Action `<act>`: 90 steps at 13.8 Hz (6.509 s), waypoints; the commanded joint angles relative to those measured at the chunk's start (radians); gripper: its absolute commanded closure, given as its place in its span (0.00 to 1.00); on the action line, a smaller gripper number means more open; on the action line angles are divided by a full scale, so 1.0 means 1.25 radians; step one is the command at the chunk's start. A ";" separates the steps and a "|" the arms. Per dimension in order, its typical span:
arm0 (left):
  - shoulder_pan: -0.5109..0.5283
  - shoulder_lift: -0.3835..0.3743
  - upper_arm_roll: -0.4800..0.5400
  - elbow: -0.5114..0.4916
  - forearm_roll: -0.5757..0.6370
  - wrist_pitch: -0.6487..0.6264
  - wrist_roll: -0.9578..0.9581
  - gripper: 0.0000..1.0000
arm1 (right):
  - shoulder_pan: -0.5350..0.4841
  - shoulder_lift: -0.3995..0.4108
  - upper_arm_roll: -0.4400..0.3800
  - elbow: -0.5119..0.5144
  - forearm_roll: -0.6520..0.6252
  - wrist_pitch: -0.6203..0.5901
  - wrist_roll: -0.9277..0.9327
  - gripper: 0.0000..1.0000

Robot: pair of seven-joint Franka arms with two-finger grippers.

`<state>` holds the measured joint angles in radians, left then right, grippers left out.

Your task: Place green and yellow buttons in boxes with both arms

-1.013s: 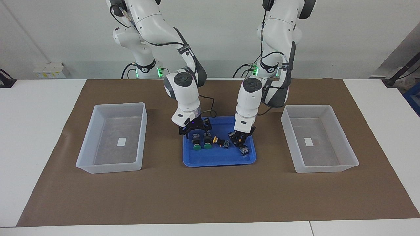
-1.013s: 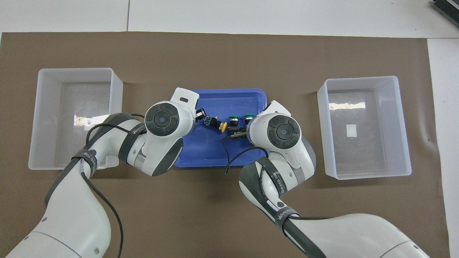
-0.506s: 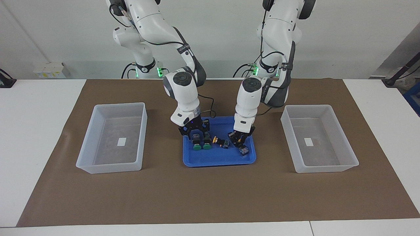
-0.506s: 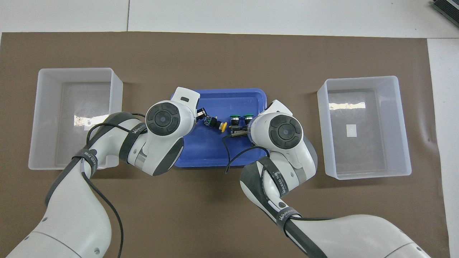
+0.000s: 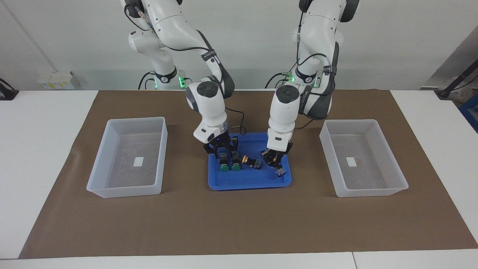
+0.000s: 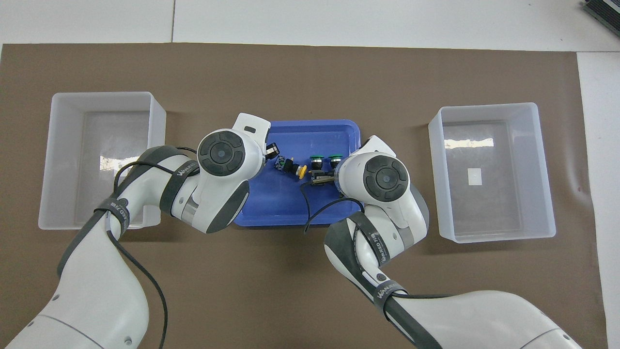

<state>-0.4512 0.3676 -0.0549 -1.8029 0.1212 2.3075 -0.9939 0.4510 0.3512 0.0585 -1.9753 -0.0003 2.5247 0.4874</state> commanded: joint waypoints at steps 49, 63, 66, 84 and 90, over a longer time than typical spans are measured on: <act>0.286 -0.150 0.000 0.027 -0.128 -0.297 0.632 0.50 | -0.477 -0.183 -0.003 -0.124 -0.011 -0.106 -0.510 1.00; 0.015 -0.148 0.001 -0.084 -0.128 0.022 -0.195 0.51 | -0.512 -0.074 -0.004 -0.113 -0.011 0.041 -0.489 0.08; -0.015 -0.108 0.003 -0.081 -0.122 0.063 -0.293 0.51 | -0.508 -0.086 -0.003 -0.082 -0.010 0.005 -0.458 0.00; -0.105 0.032 0.003 -0.044 -0.028 0.094 -0.492 0.50 | -0.325 -0.200 0.066 0.068 0.075 -0.169 -0.183 0.00; -0.127 0.030 0.005 -0.045 -0.028 0.056 -0.533 0.44 | -0.225 -0.155 0.066 0.057 0.075 -0.099 -0.077 0.00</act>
<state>-0.5877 0.4025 -0.0649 -1.8497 0.0667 2.4034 -1.6311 0.1493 0.1475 0.1354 -1.8928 0.0741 2.3569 0.3465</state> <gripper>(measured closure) 0.441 0.000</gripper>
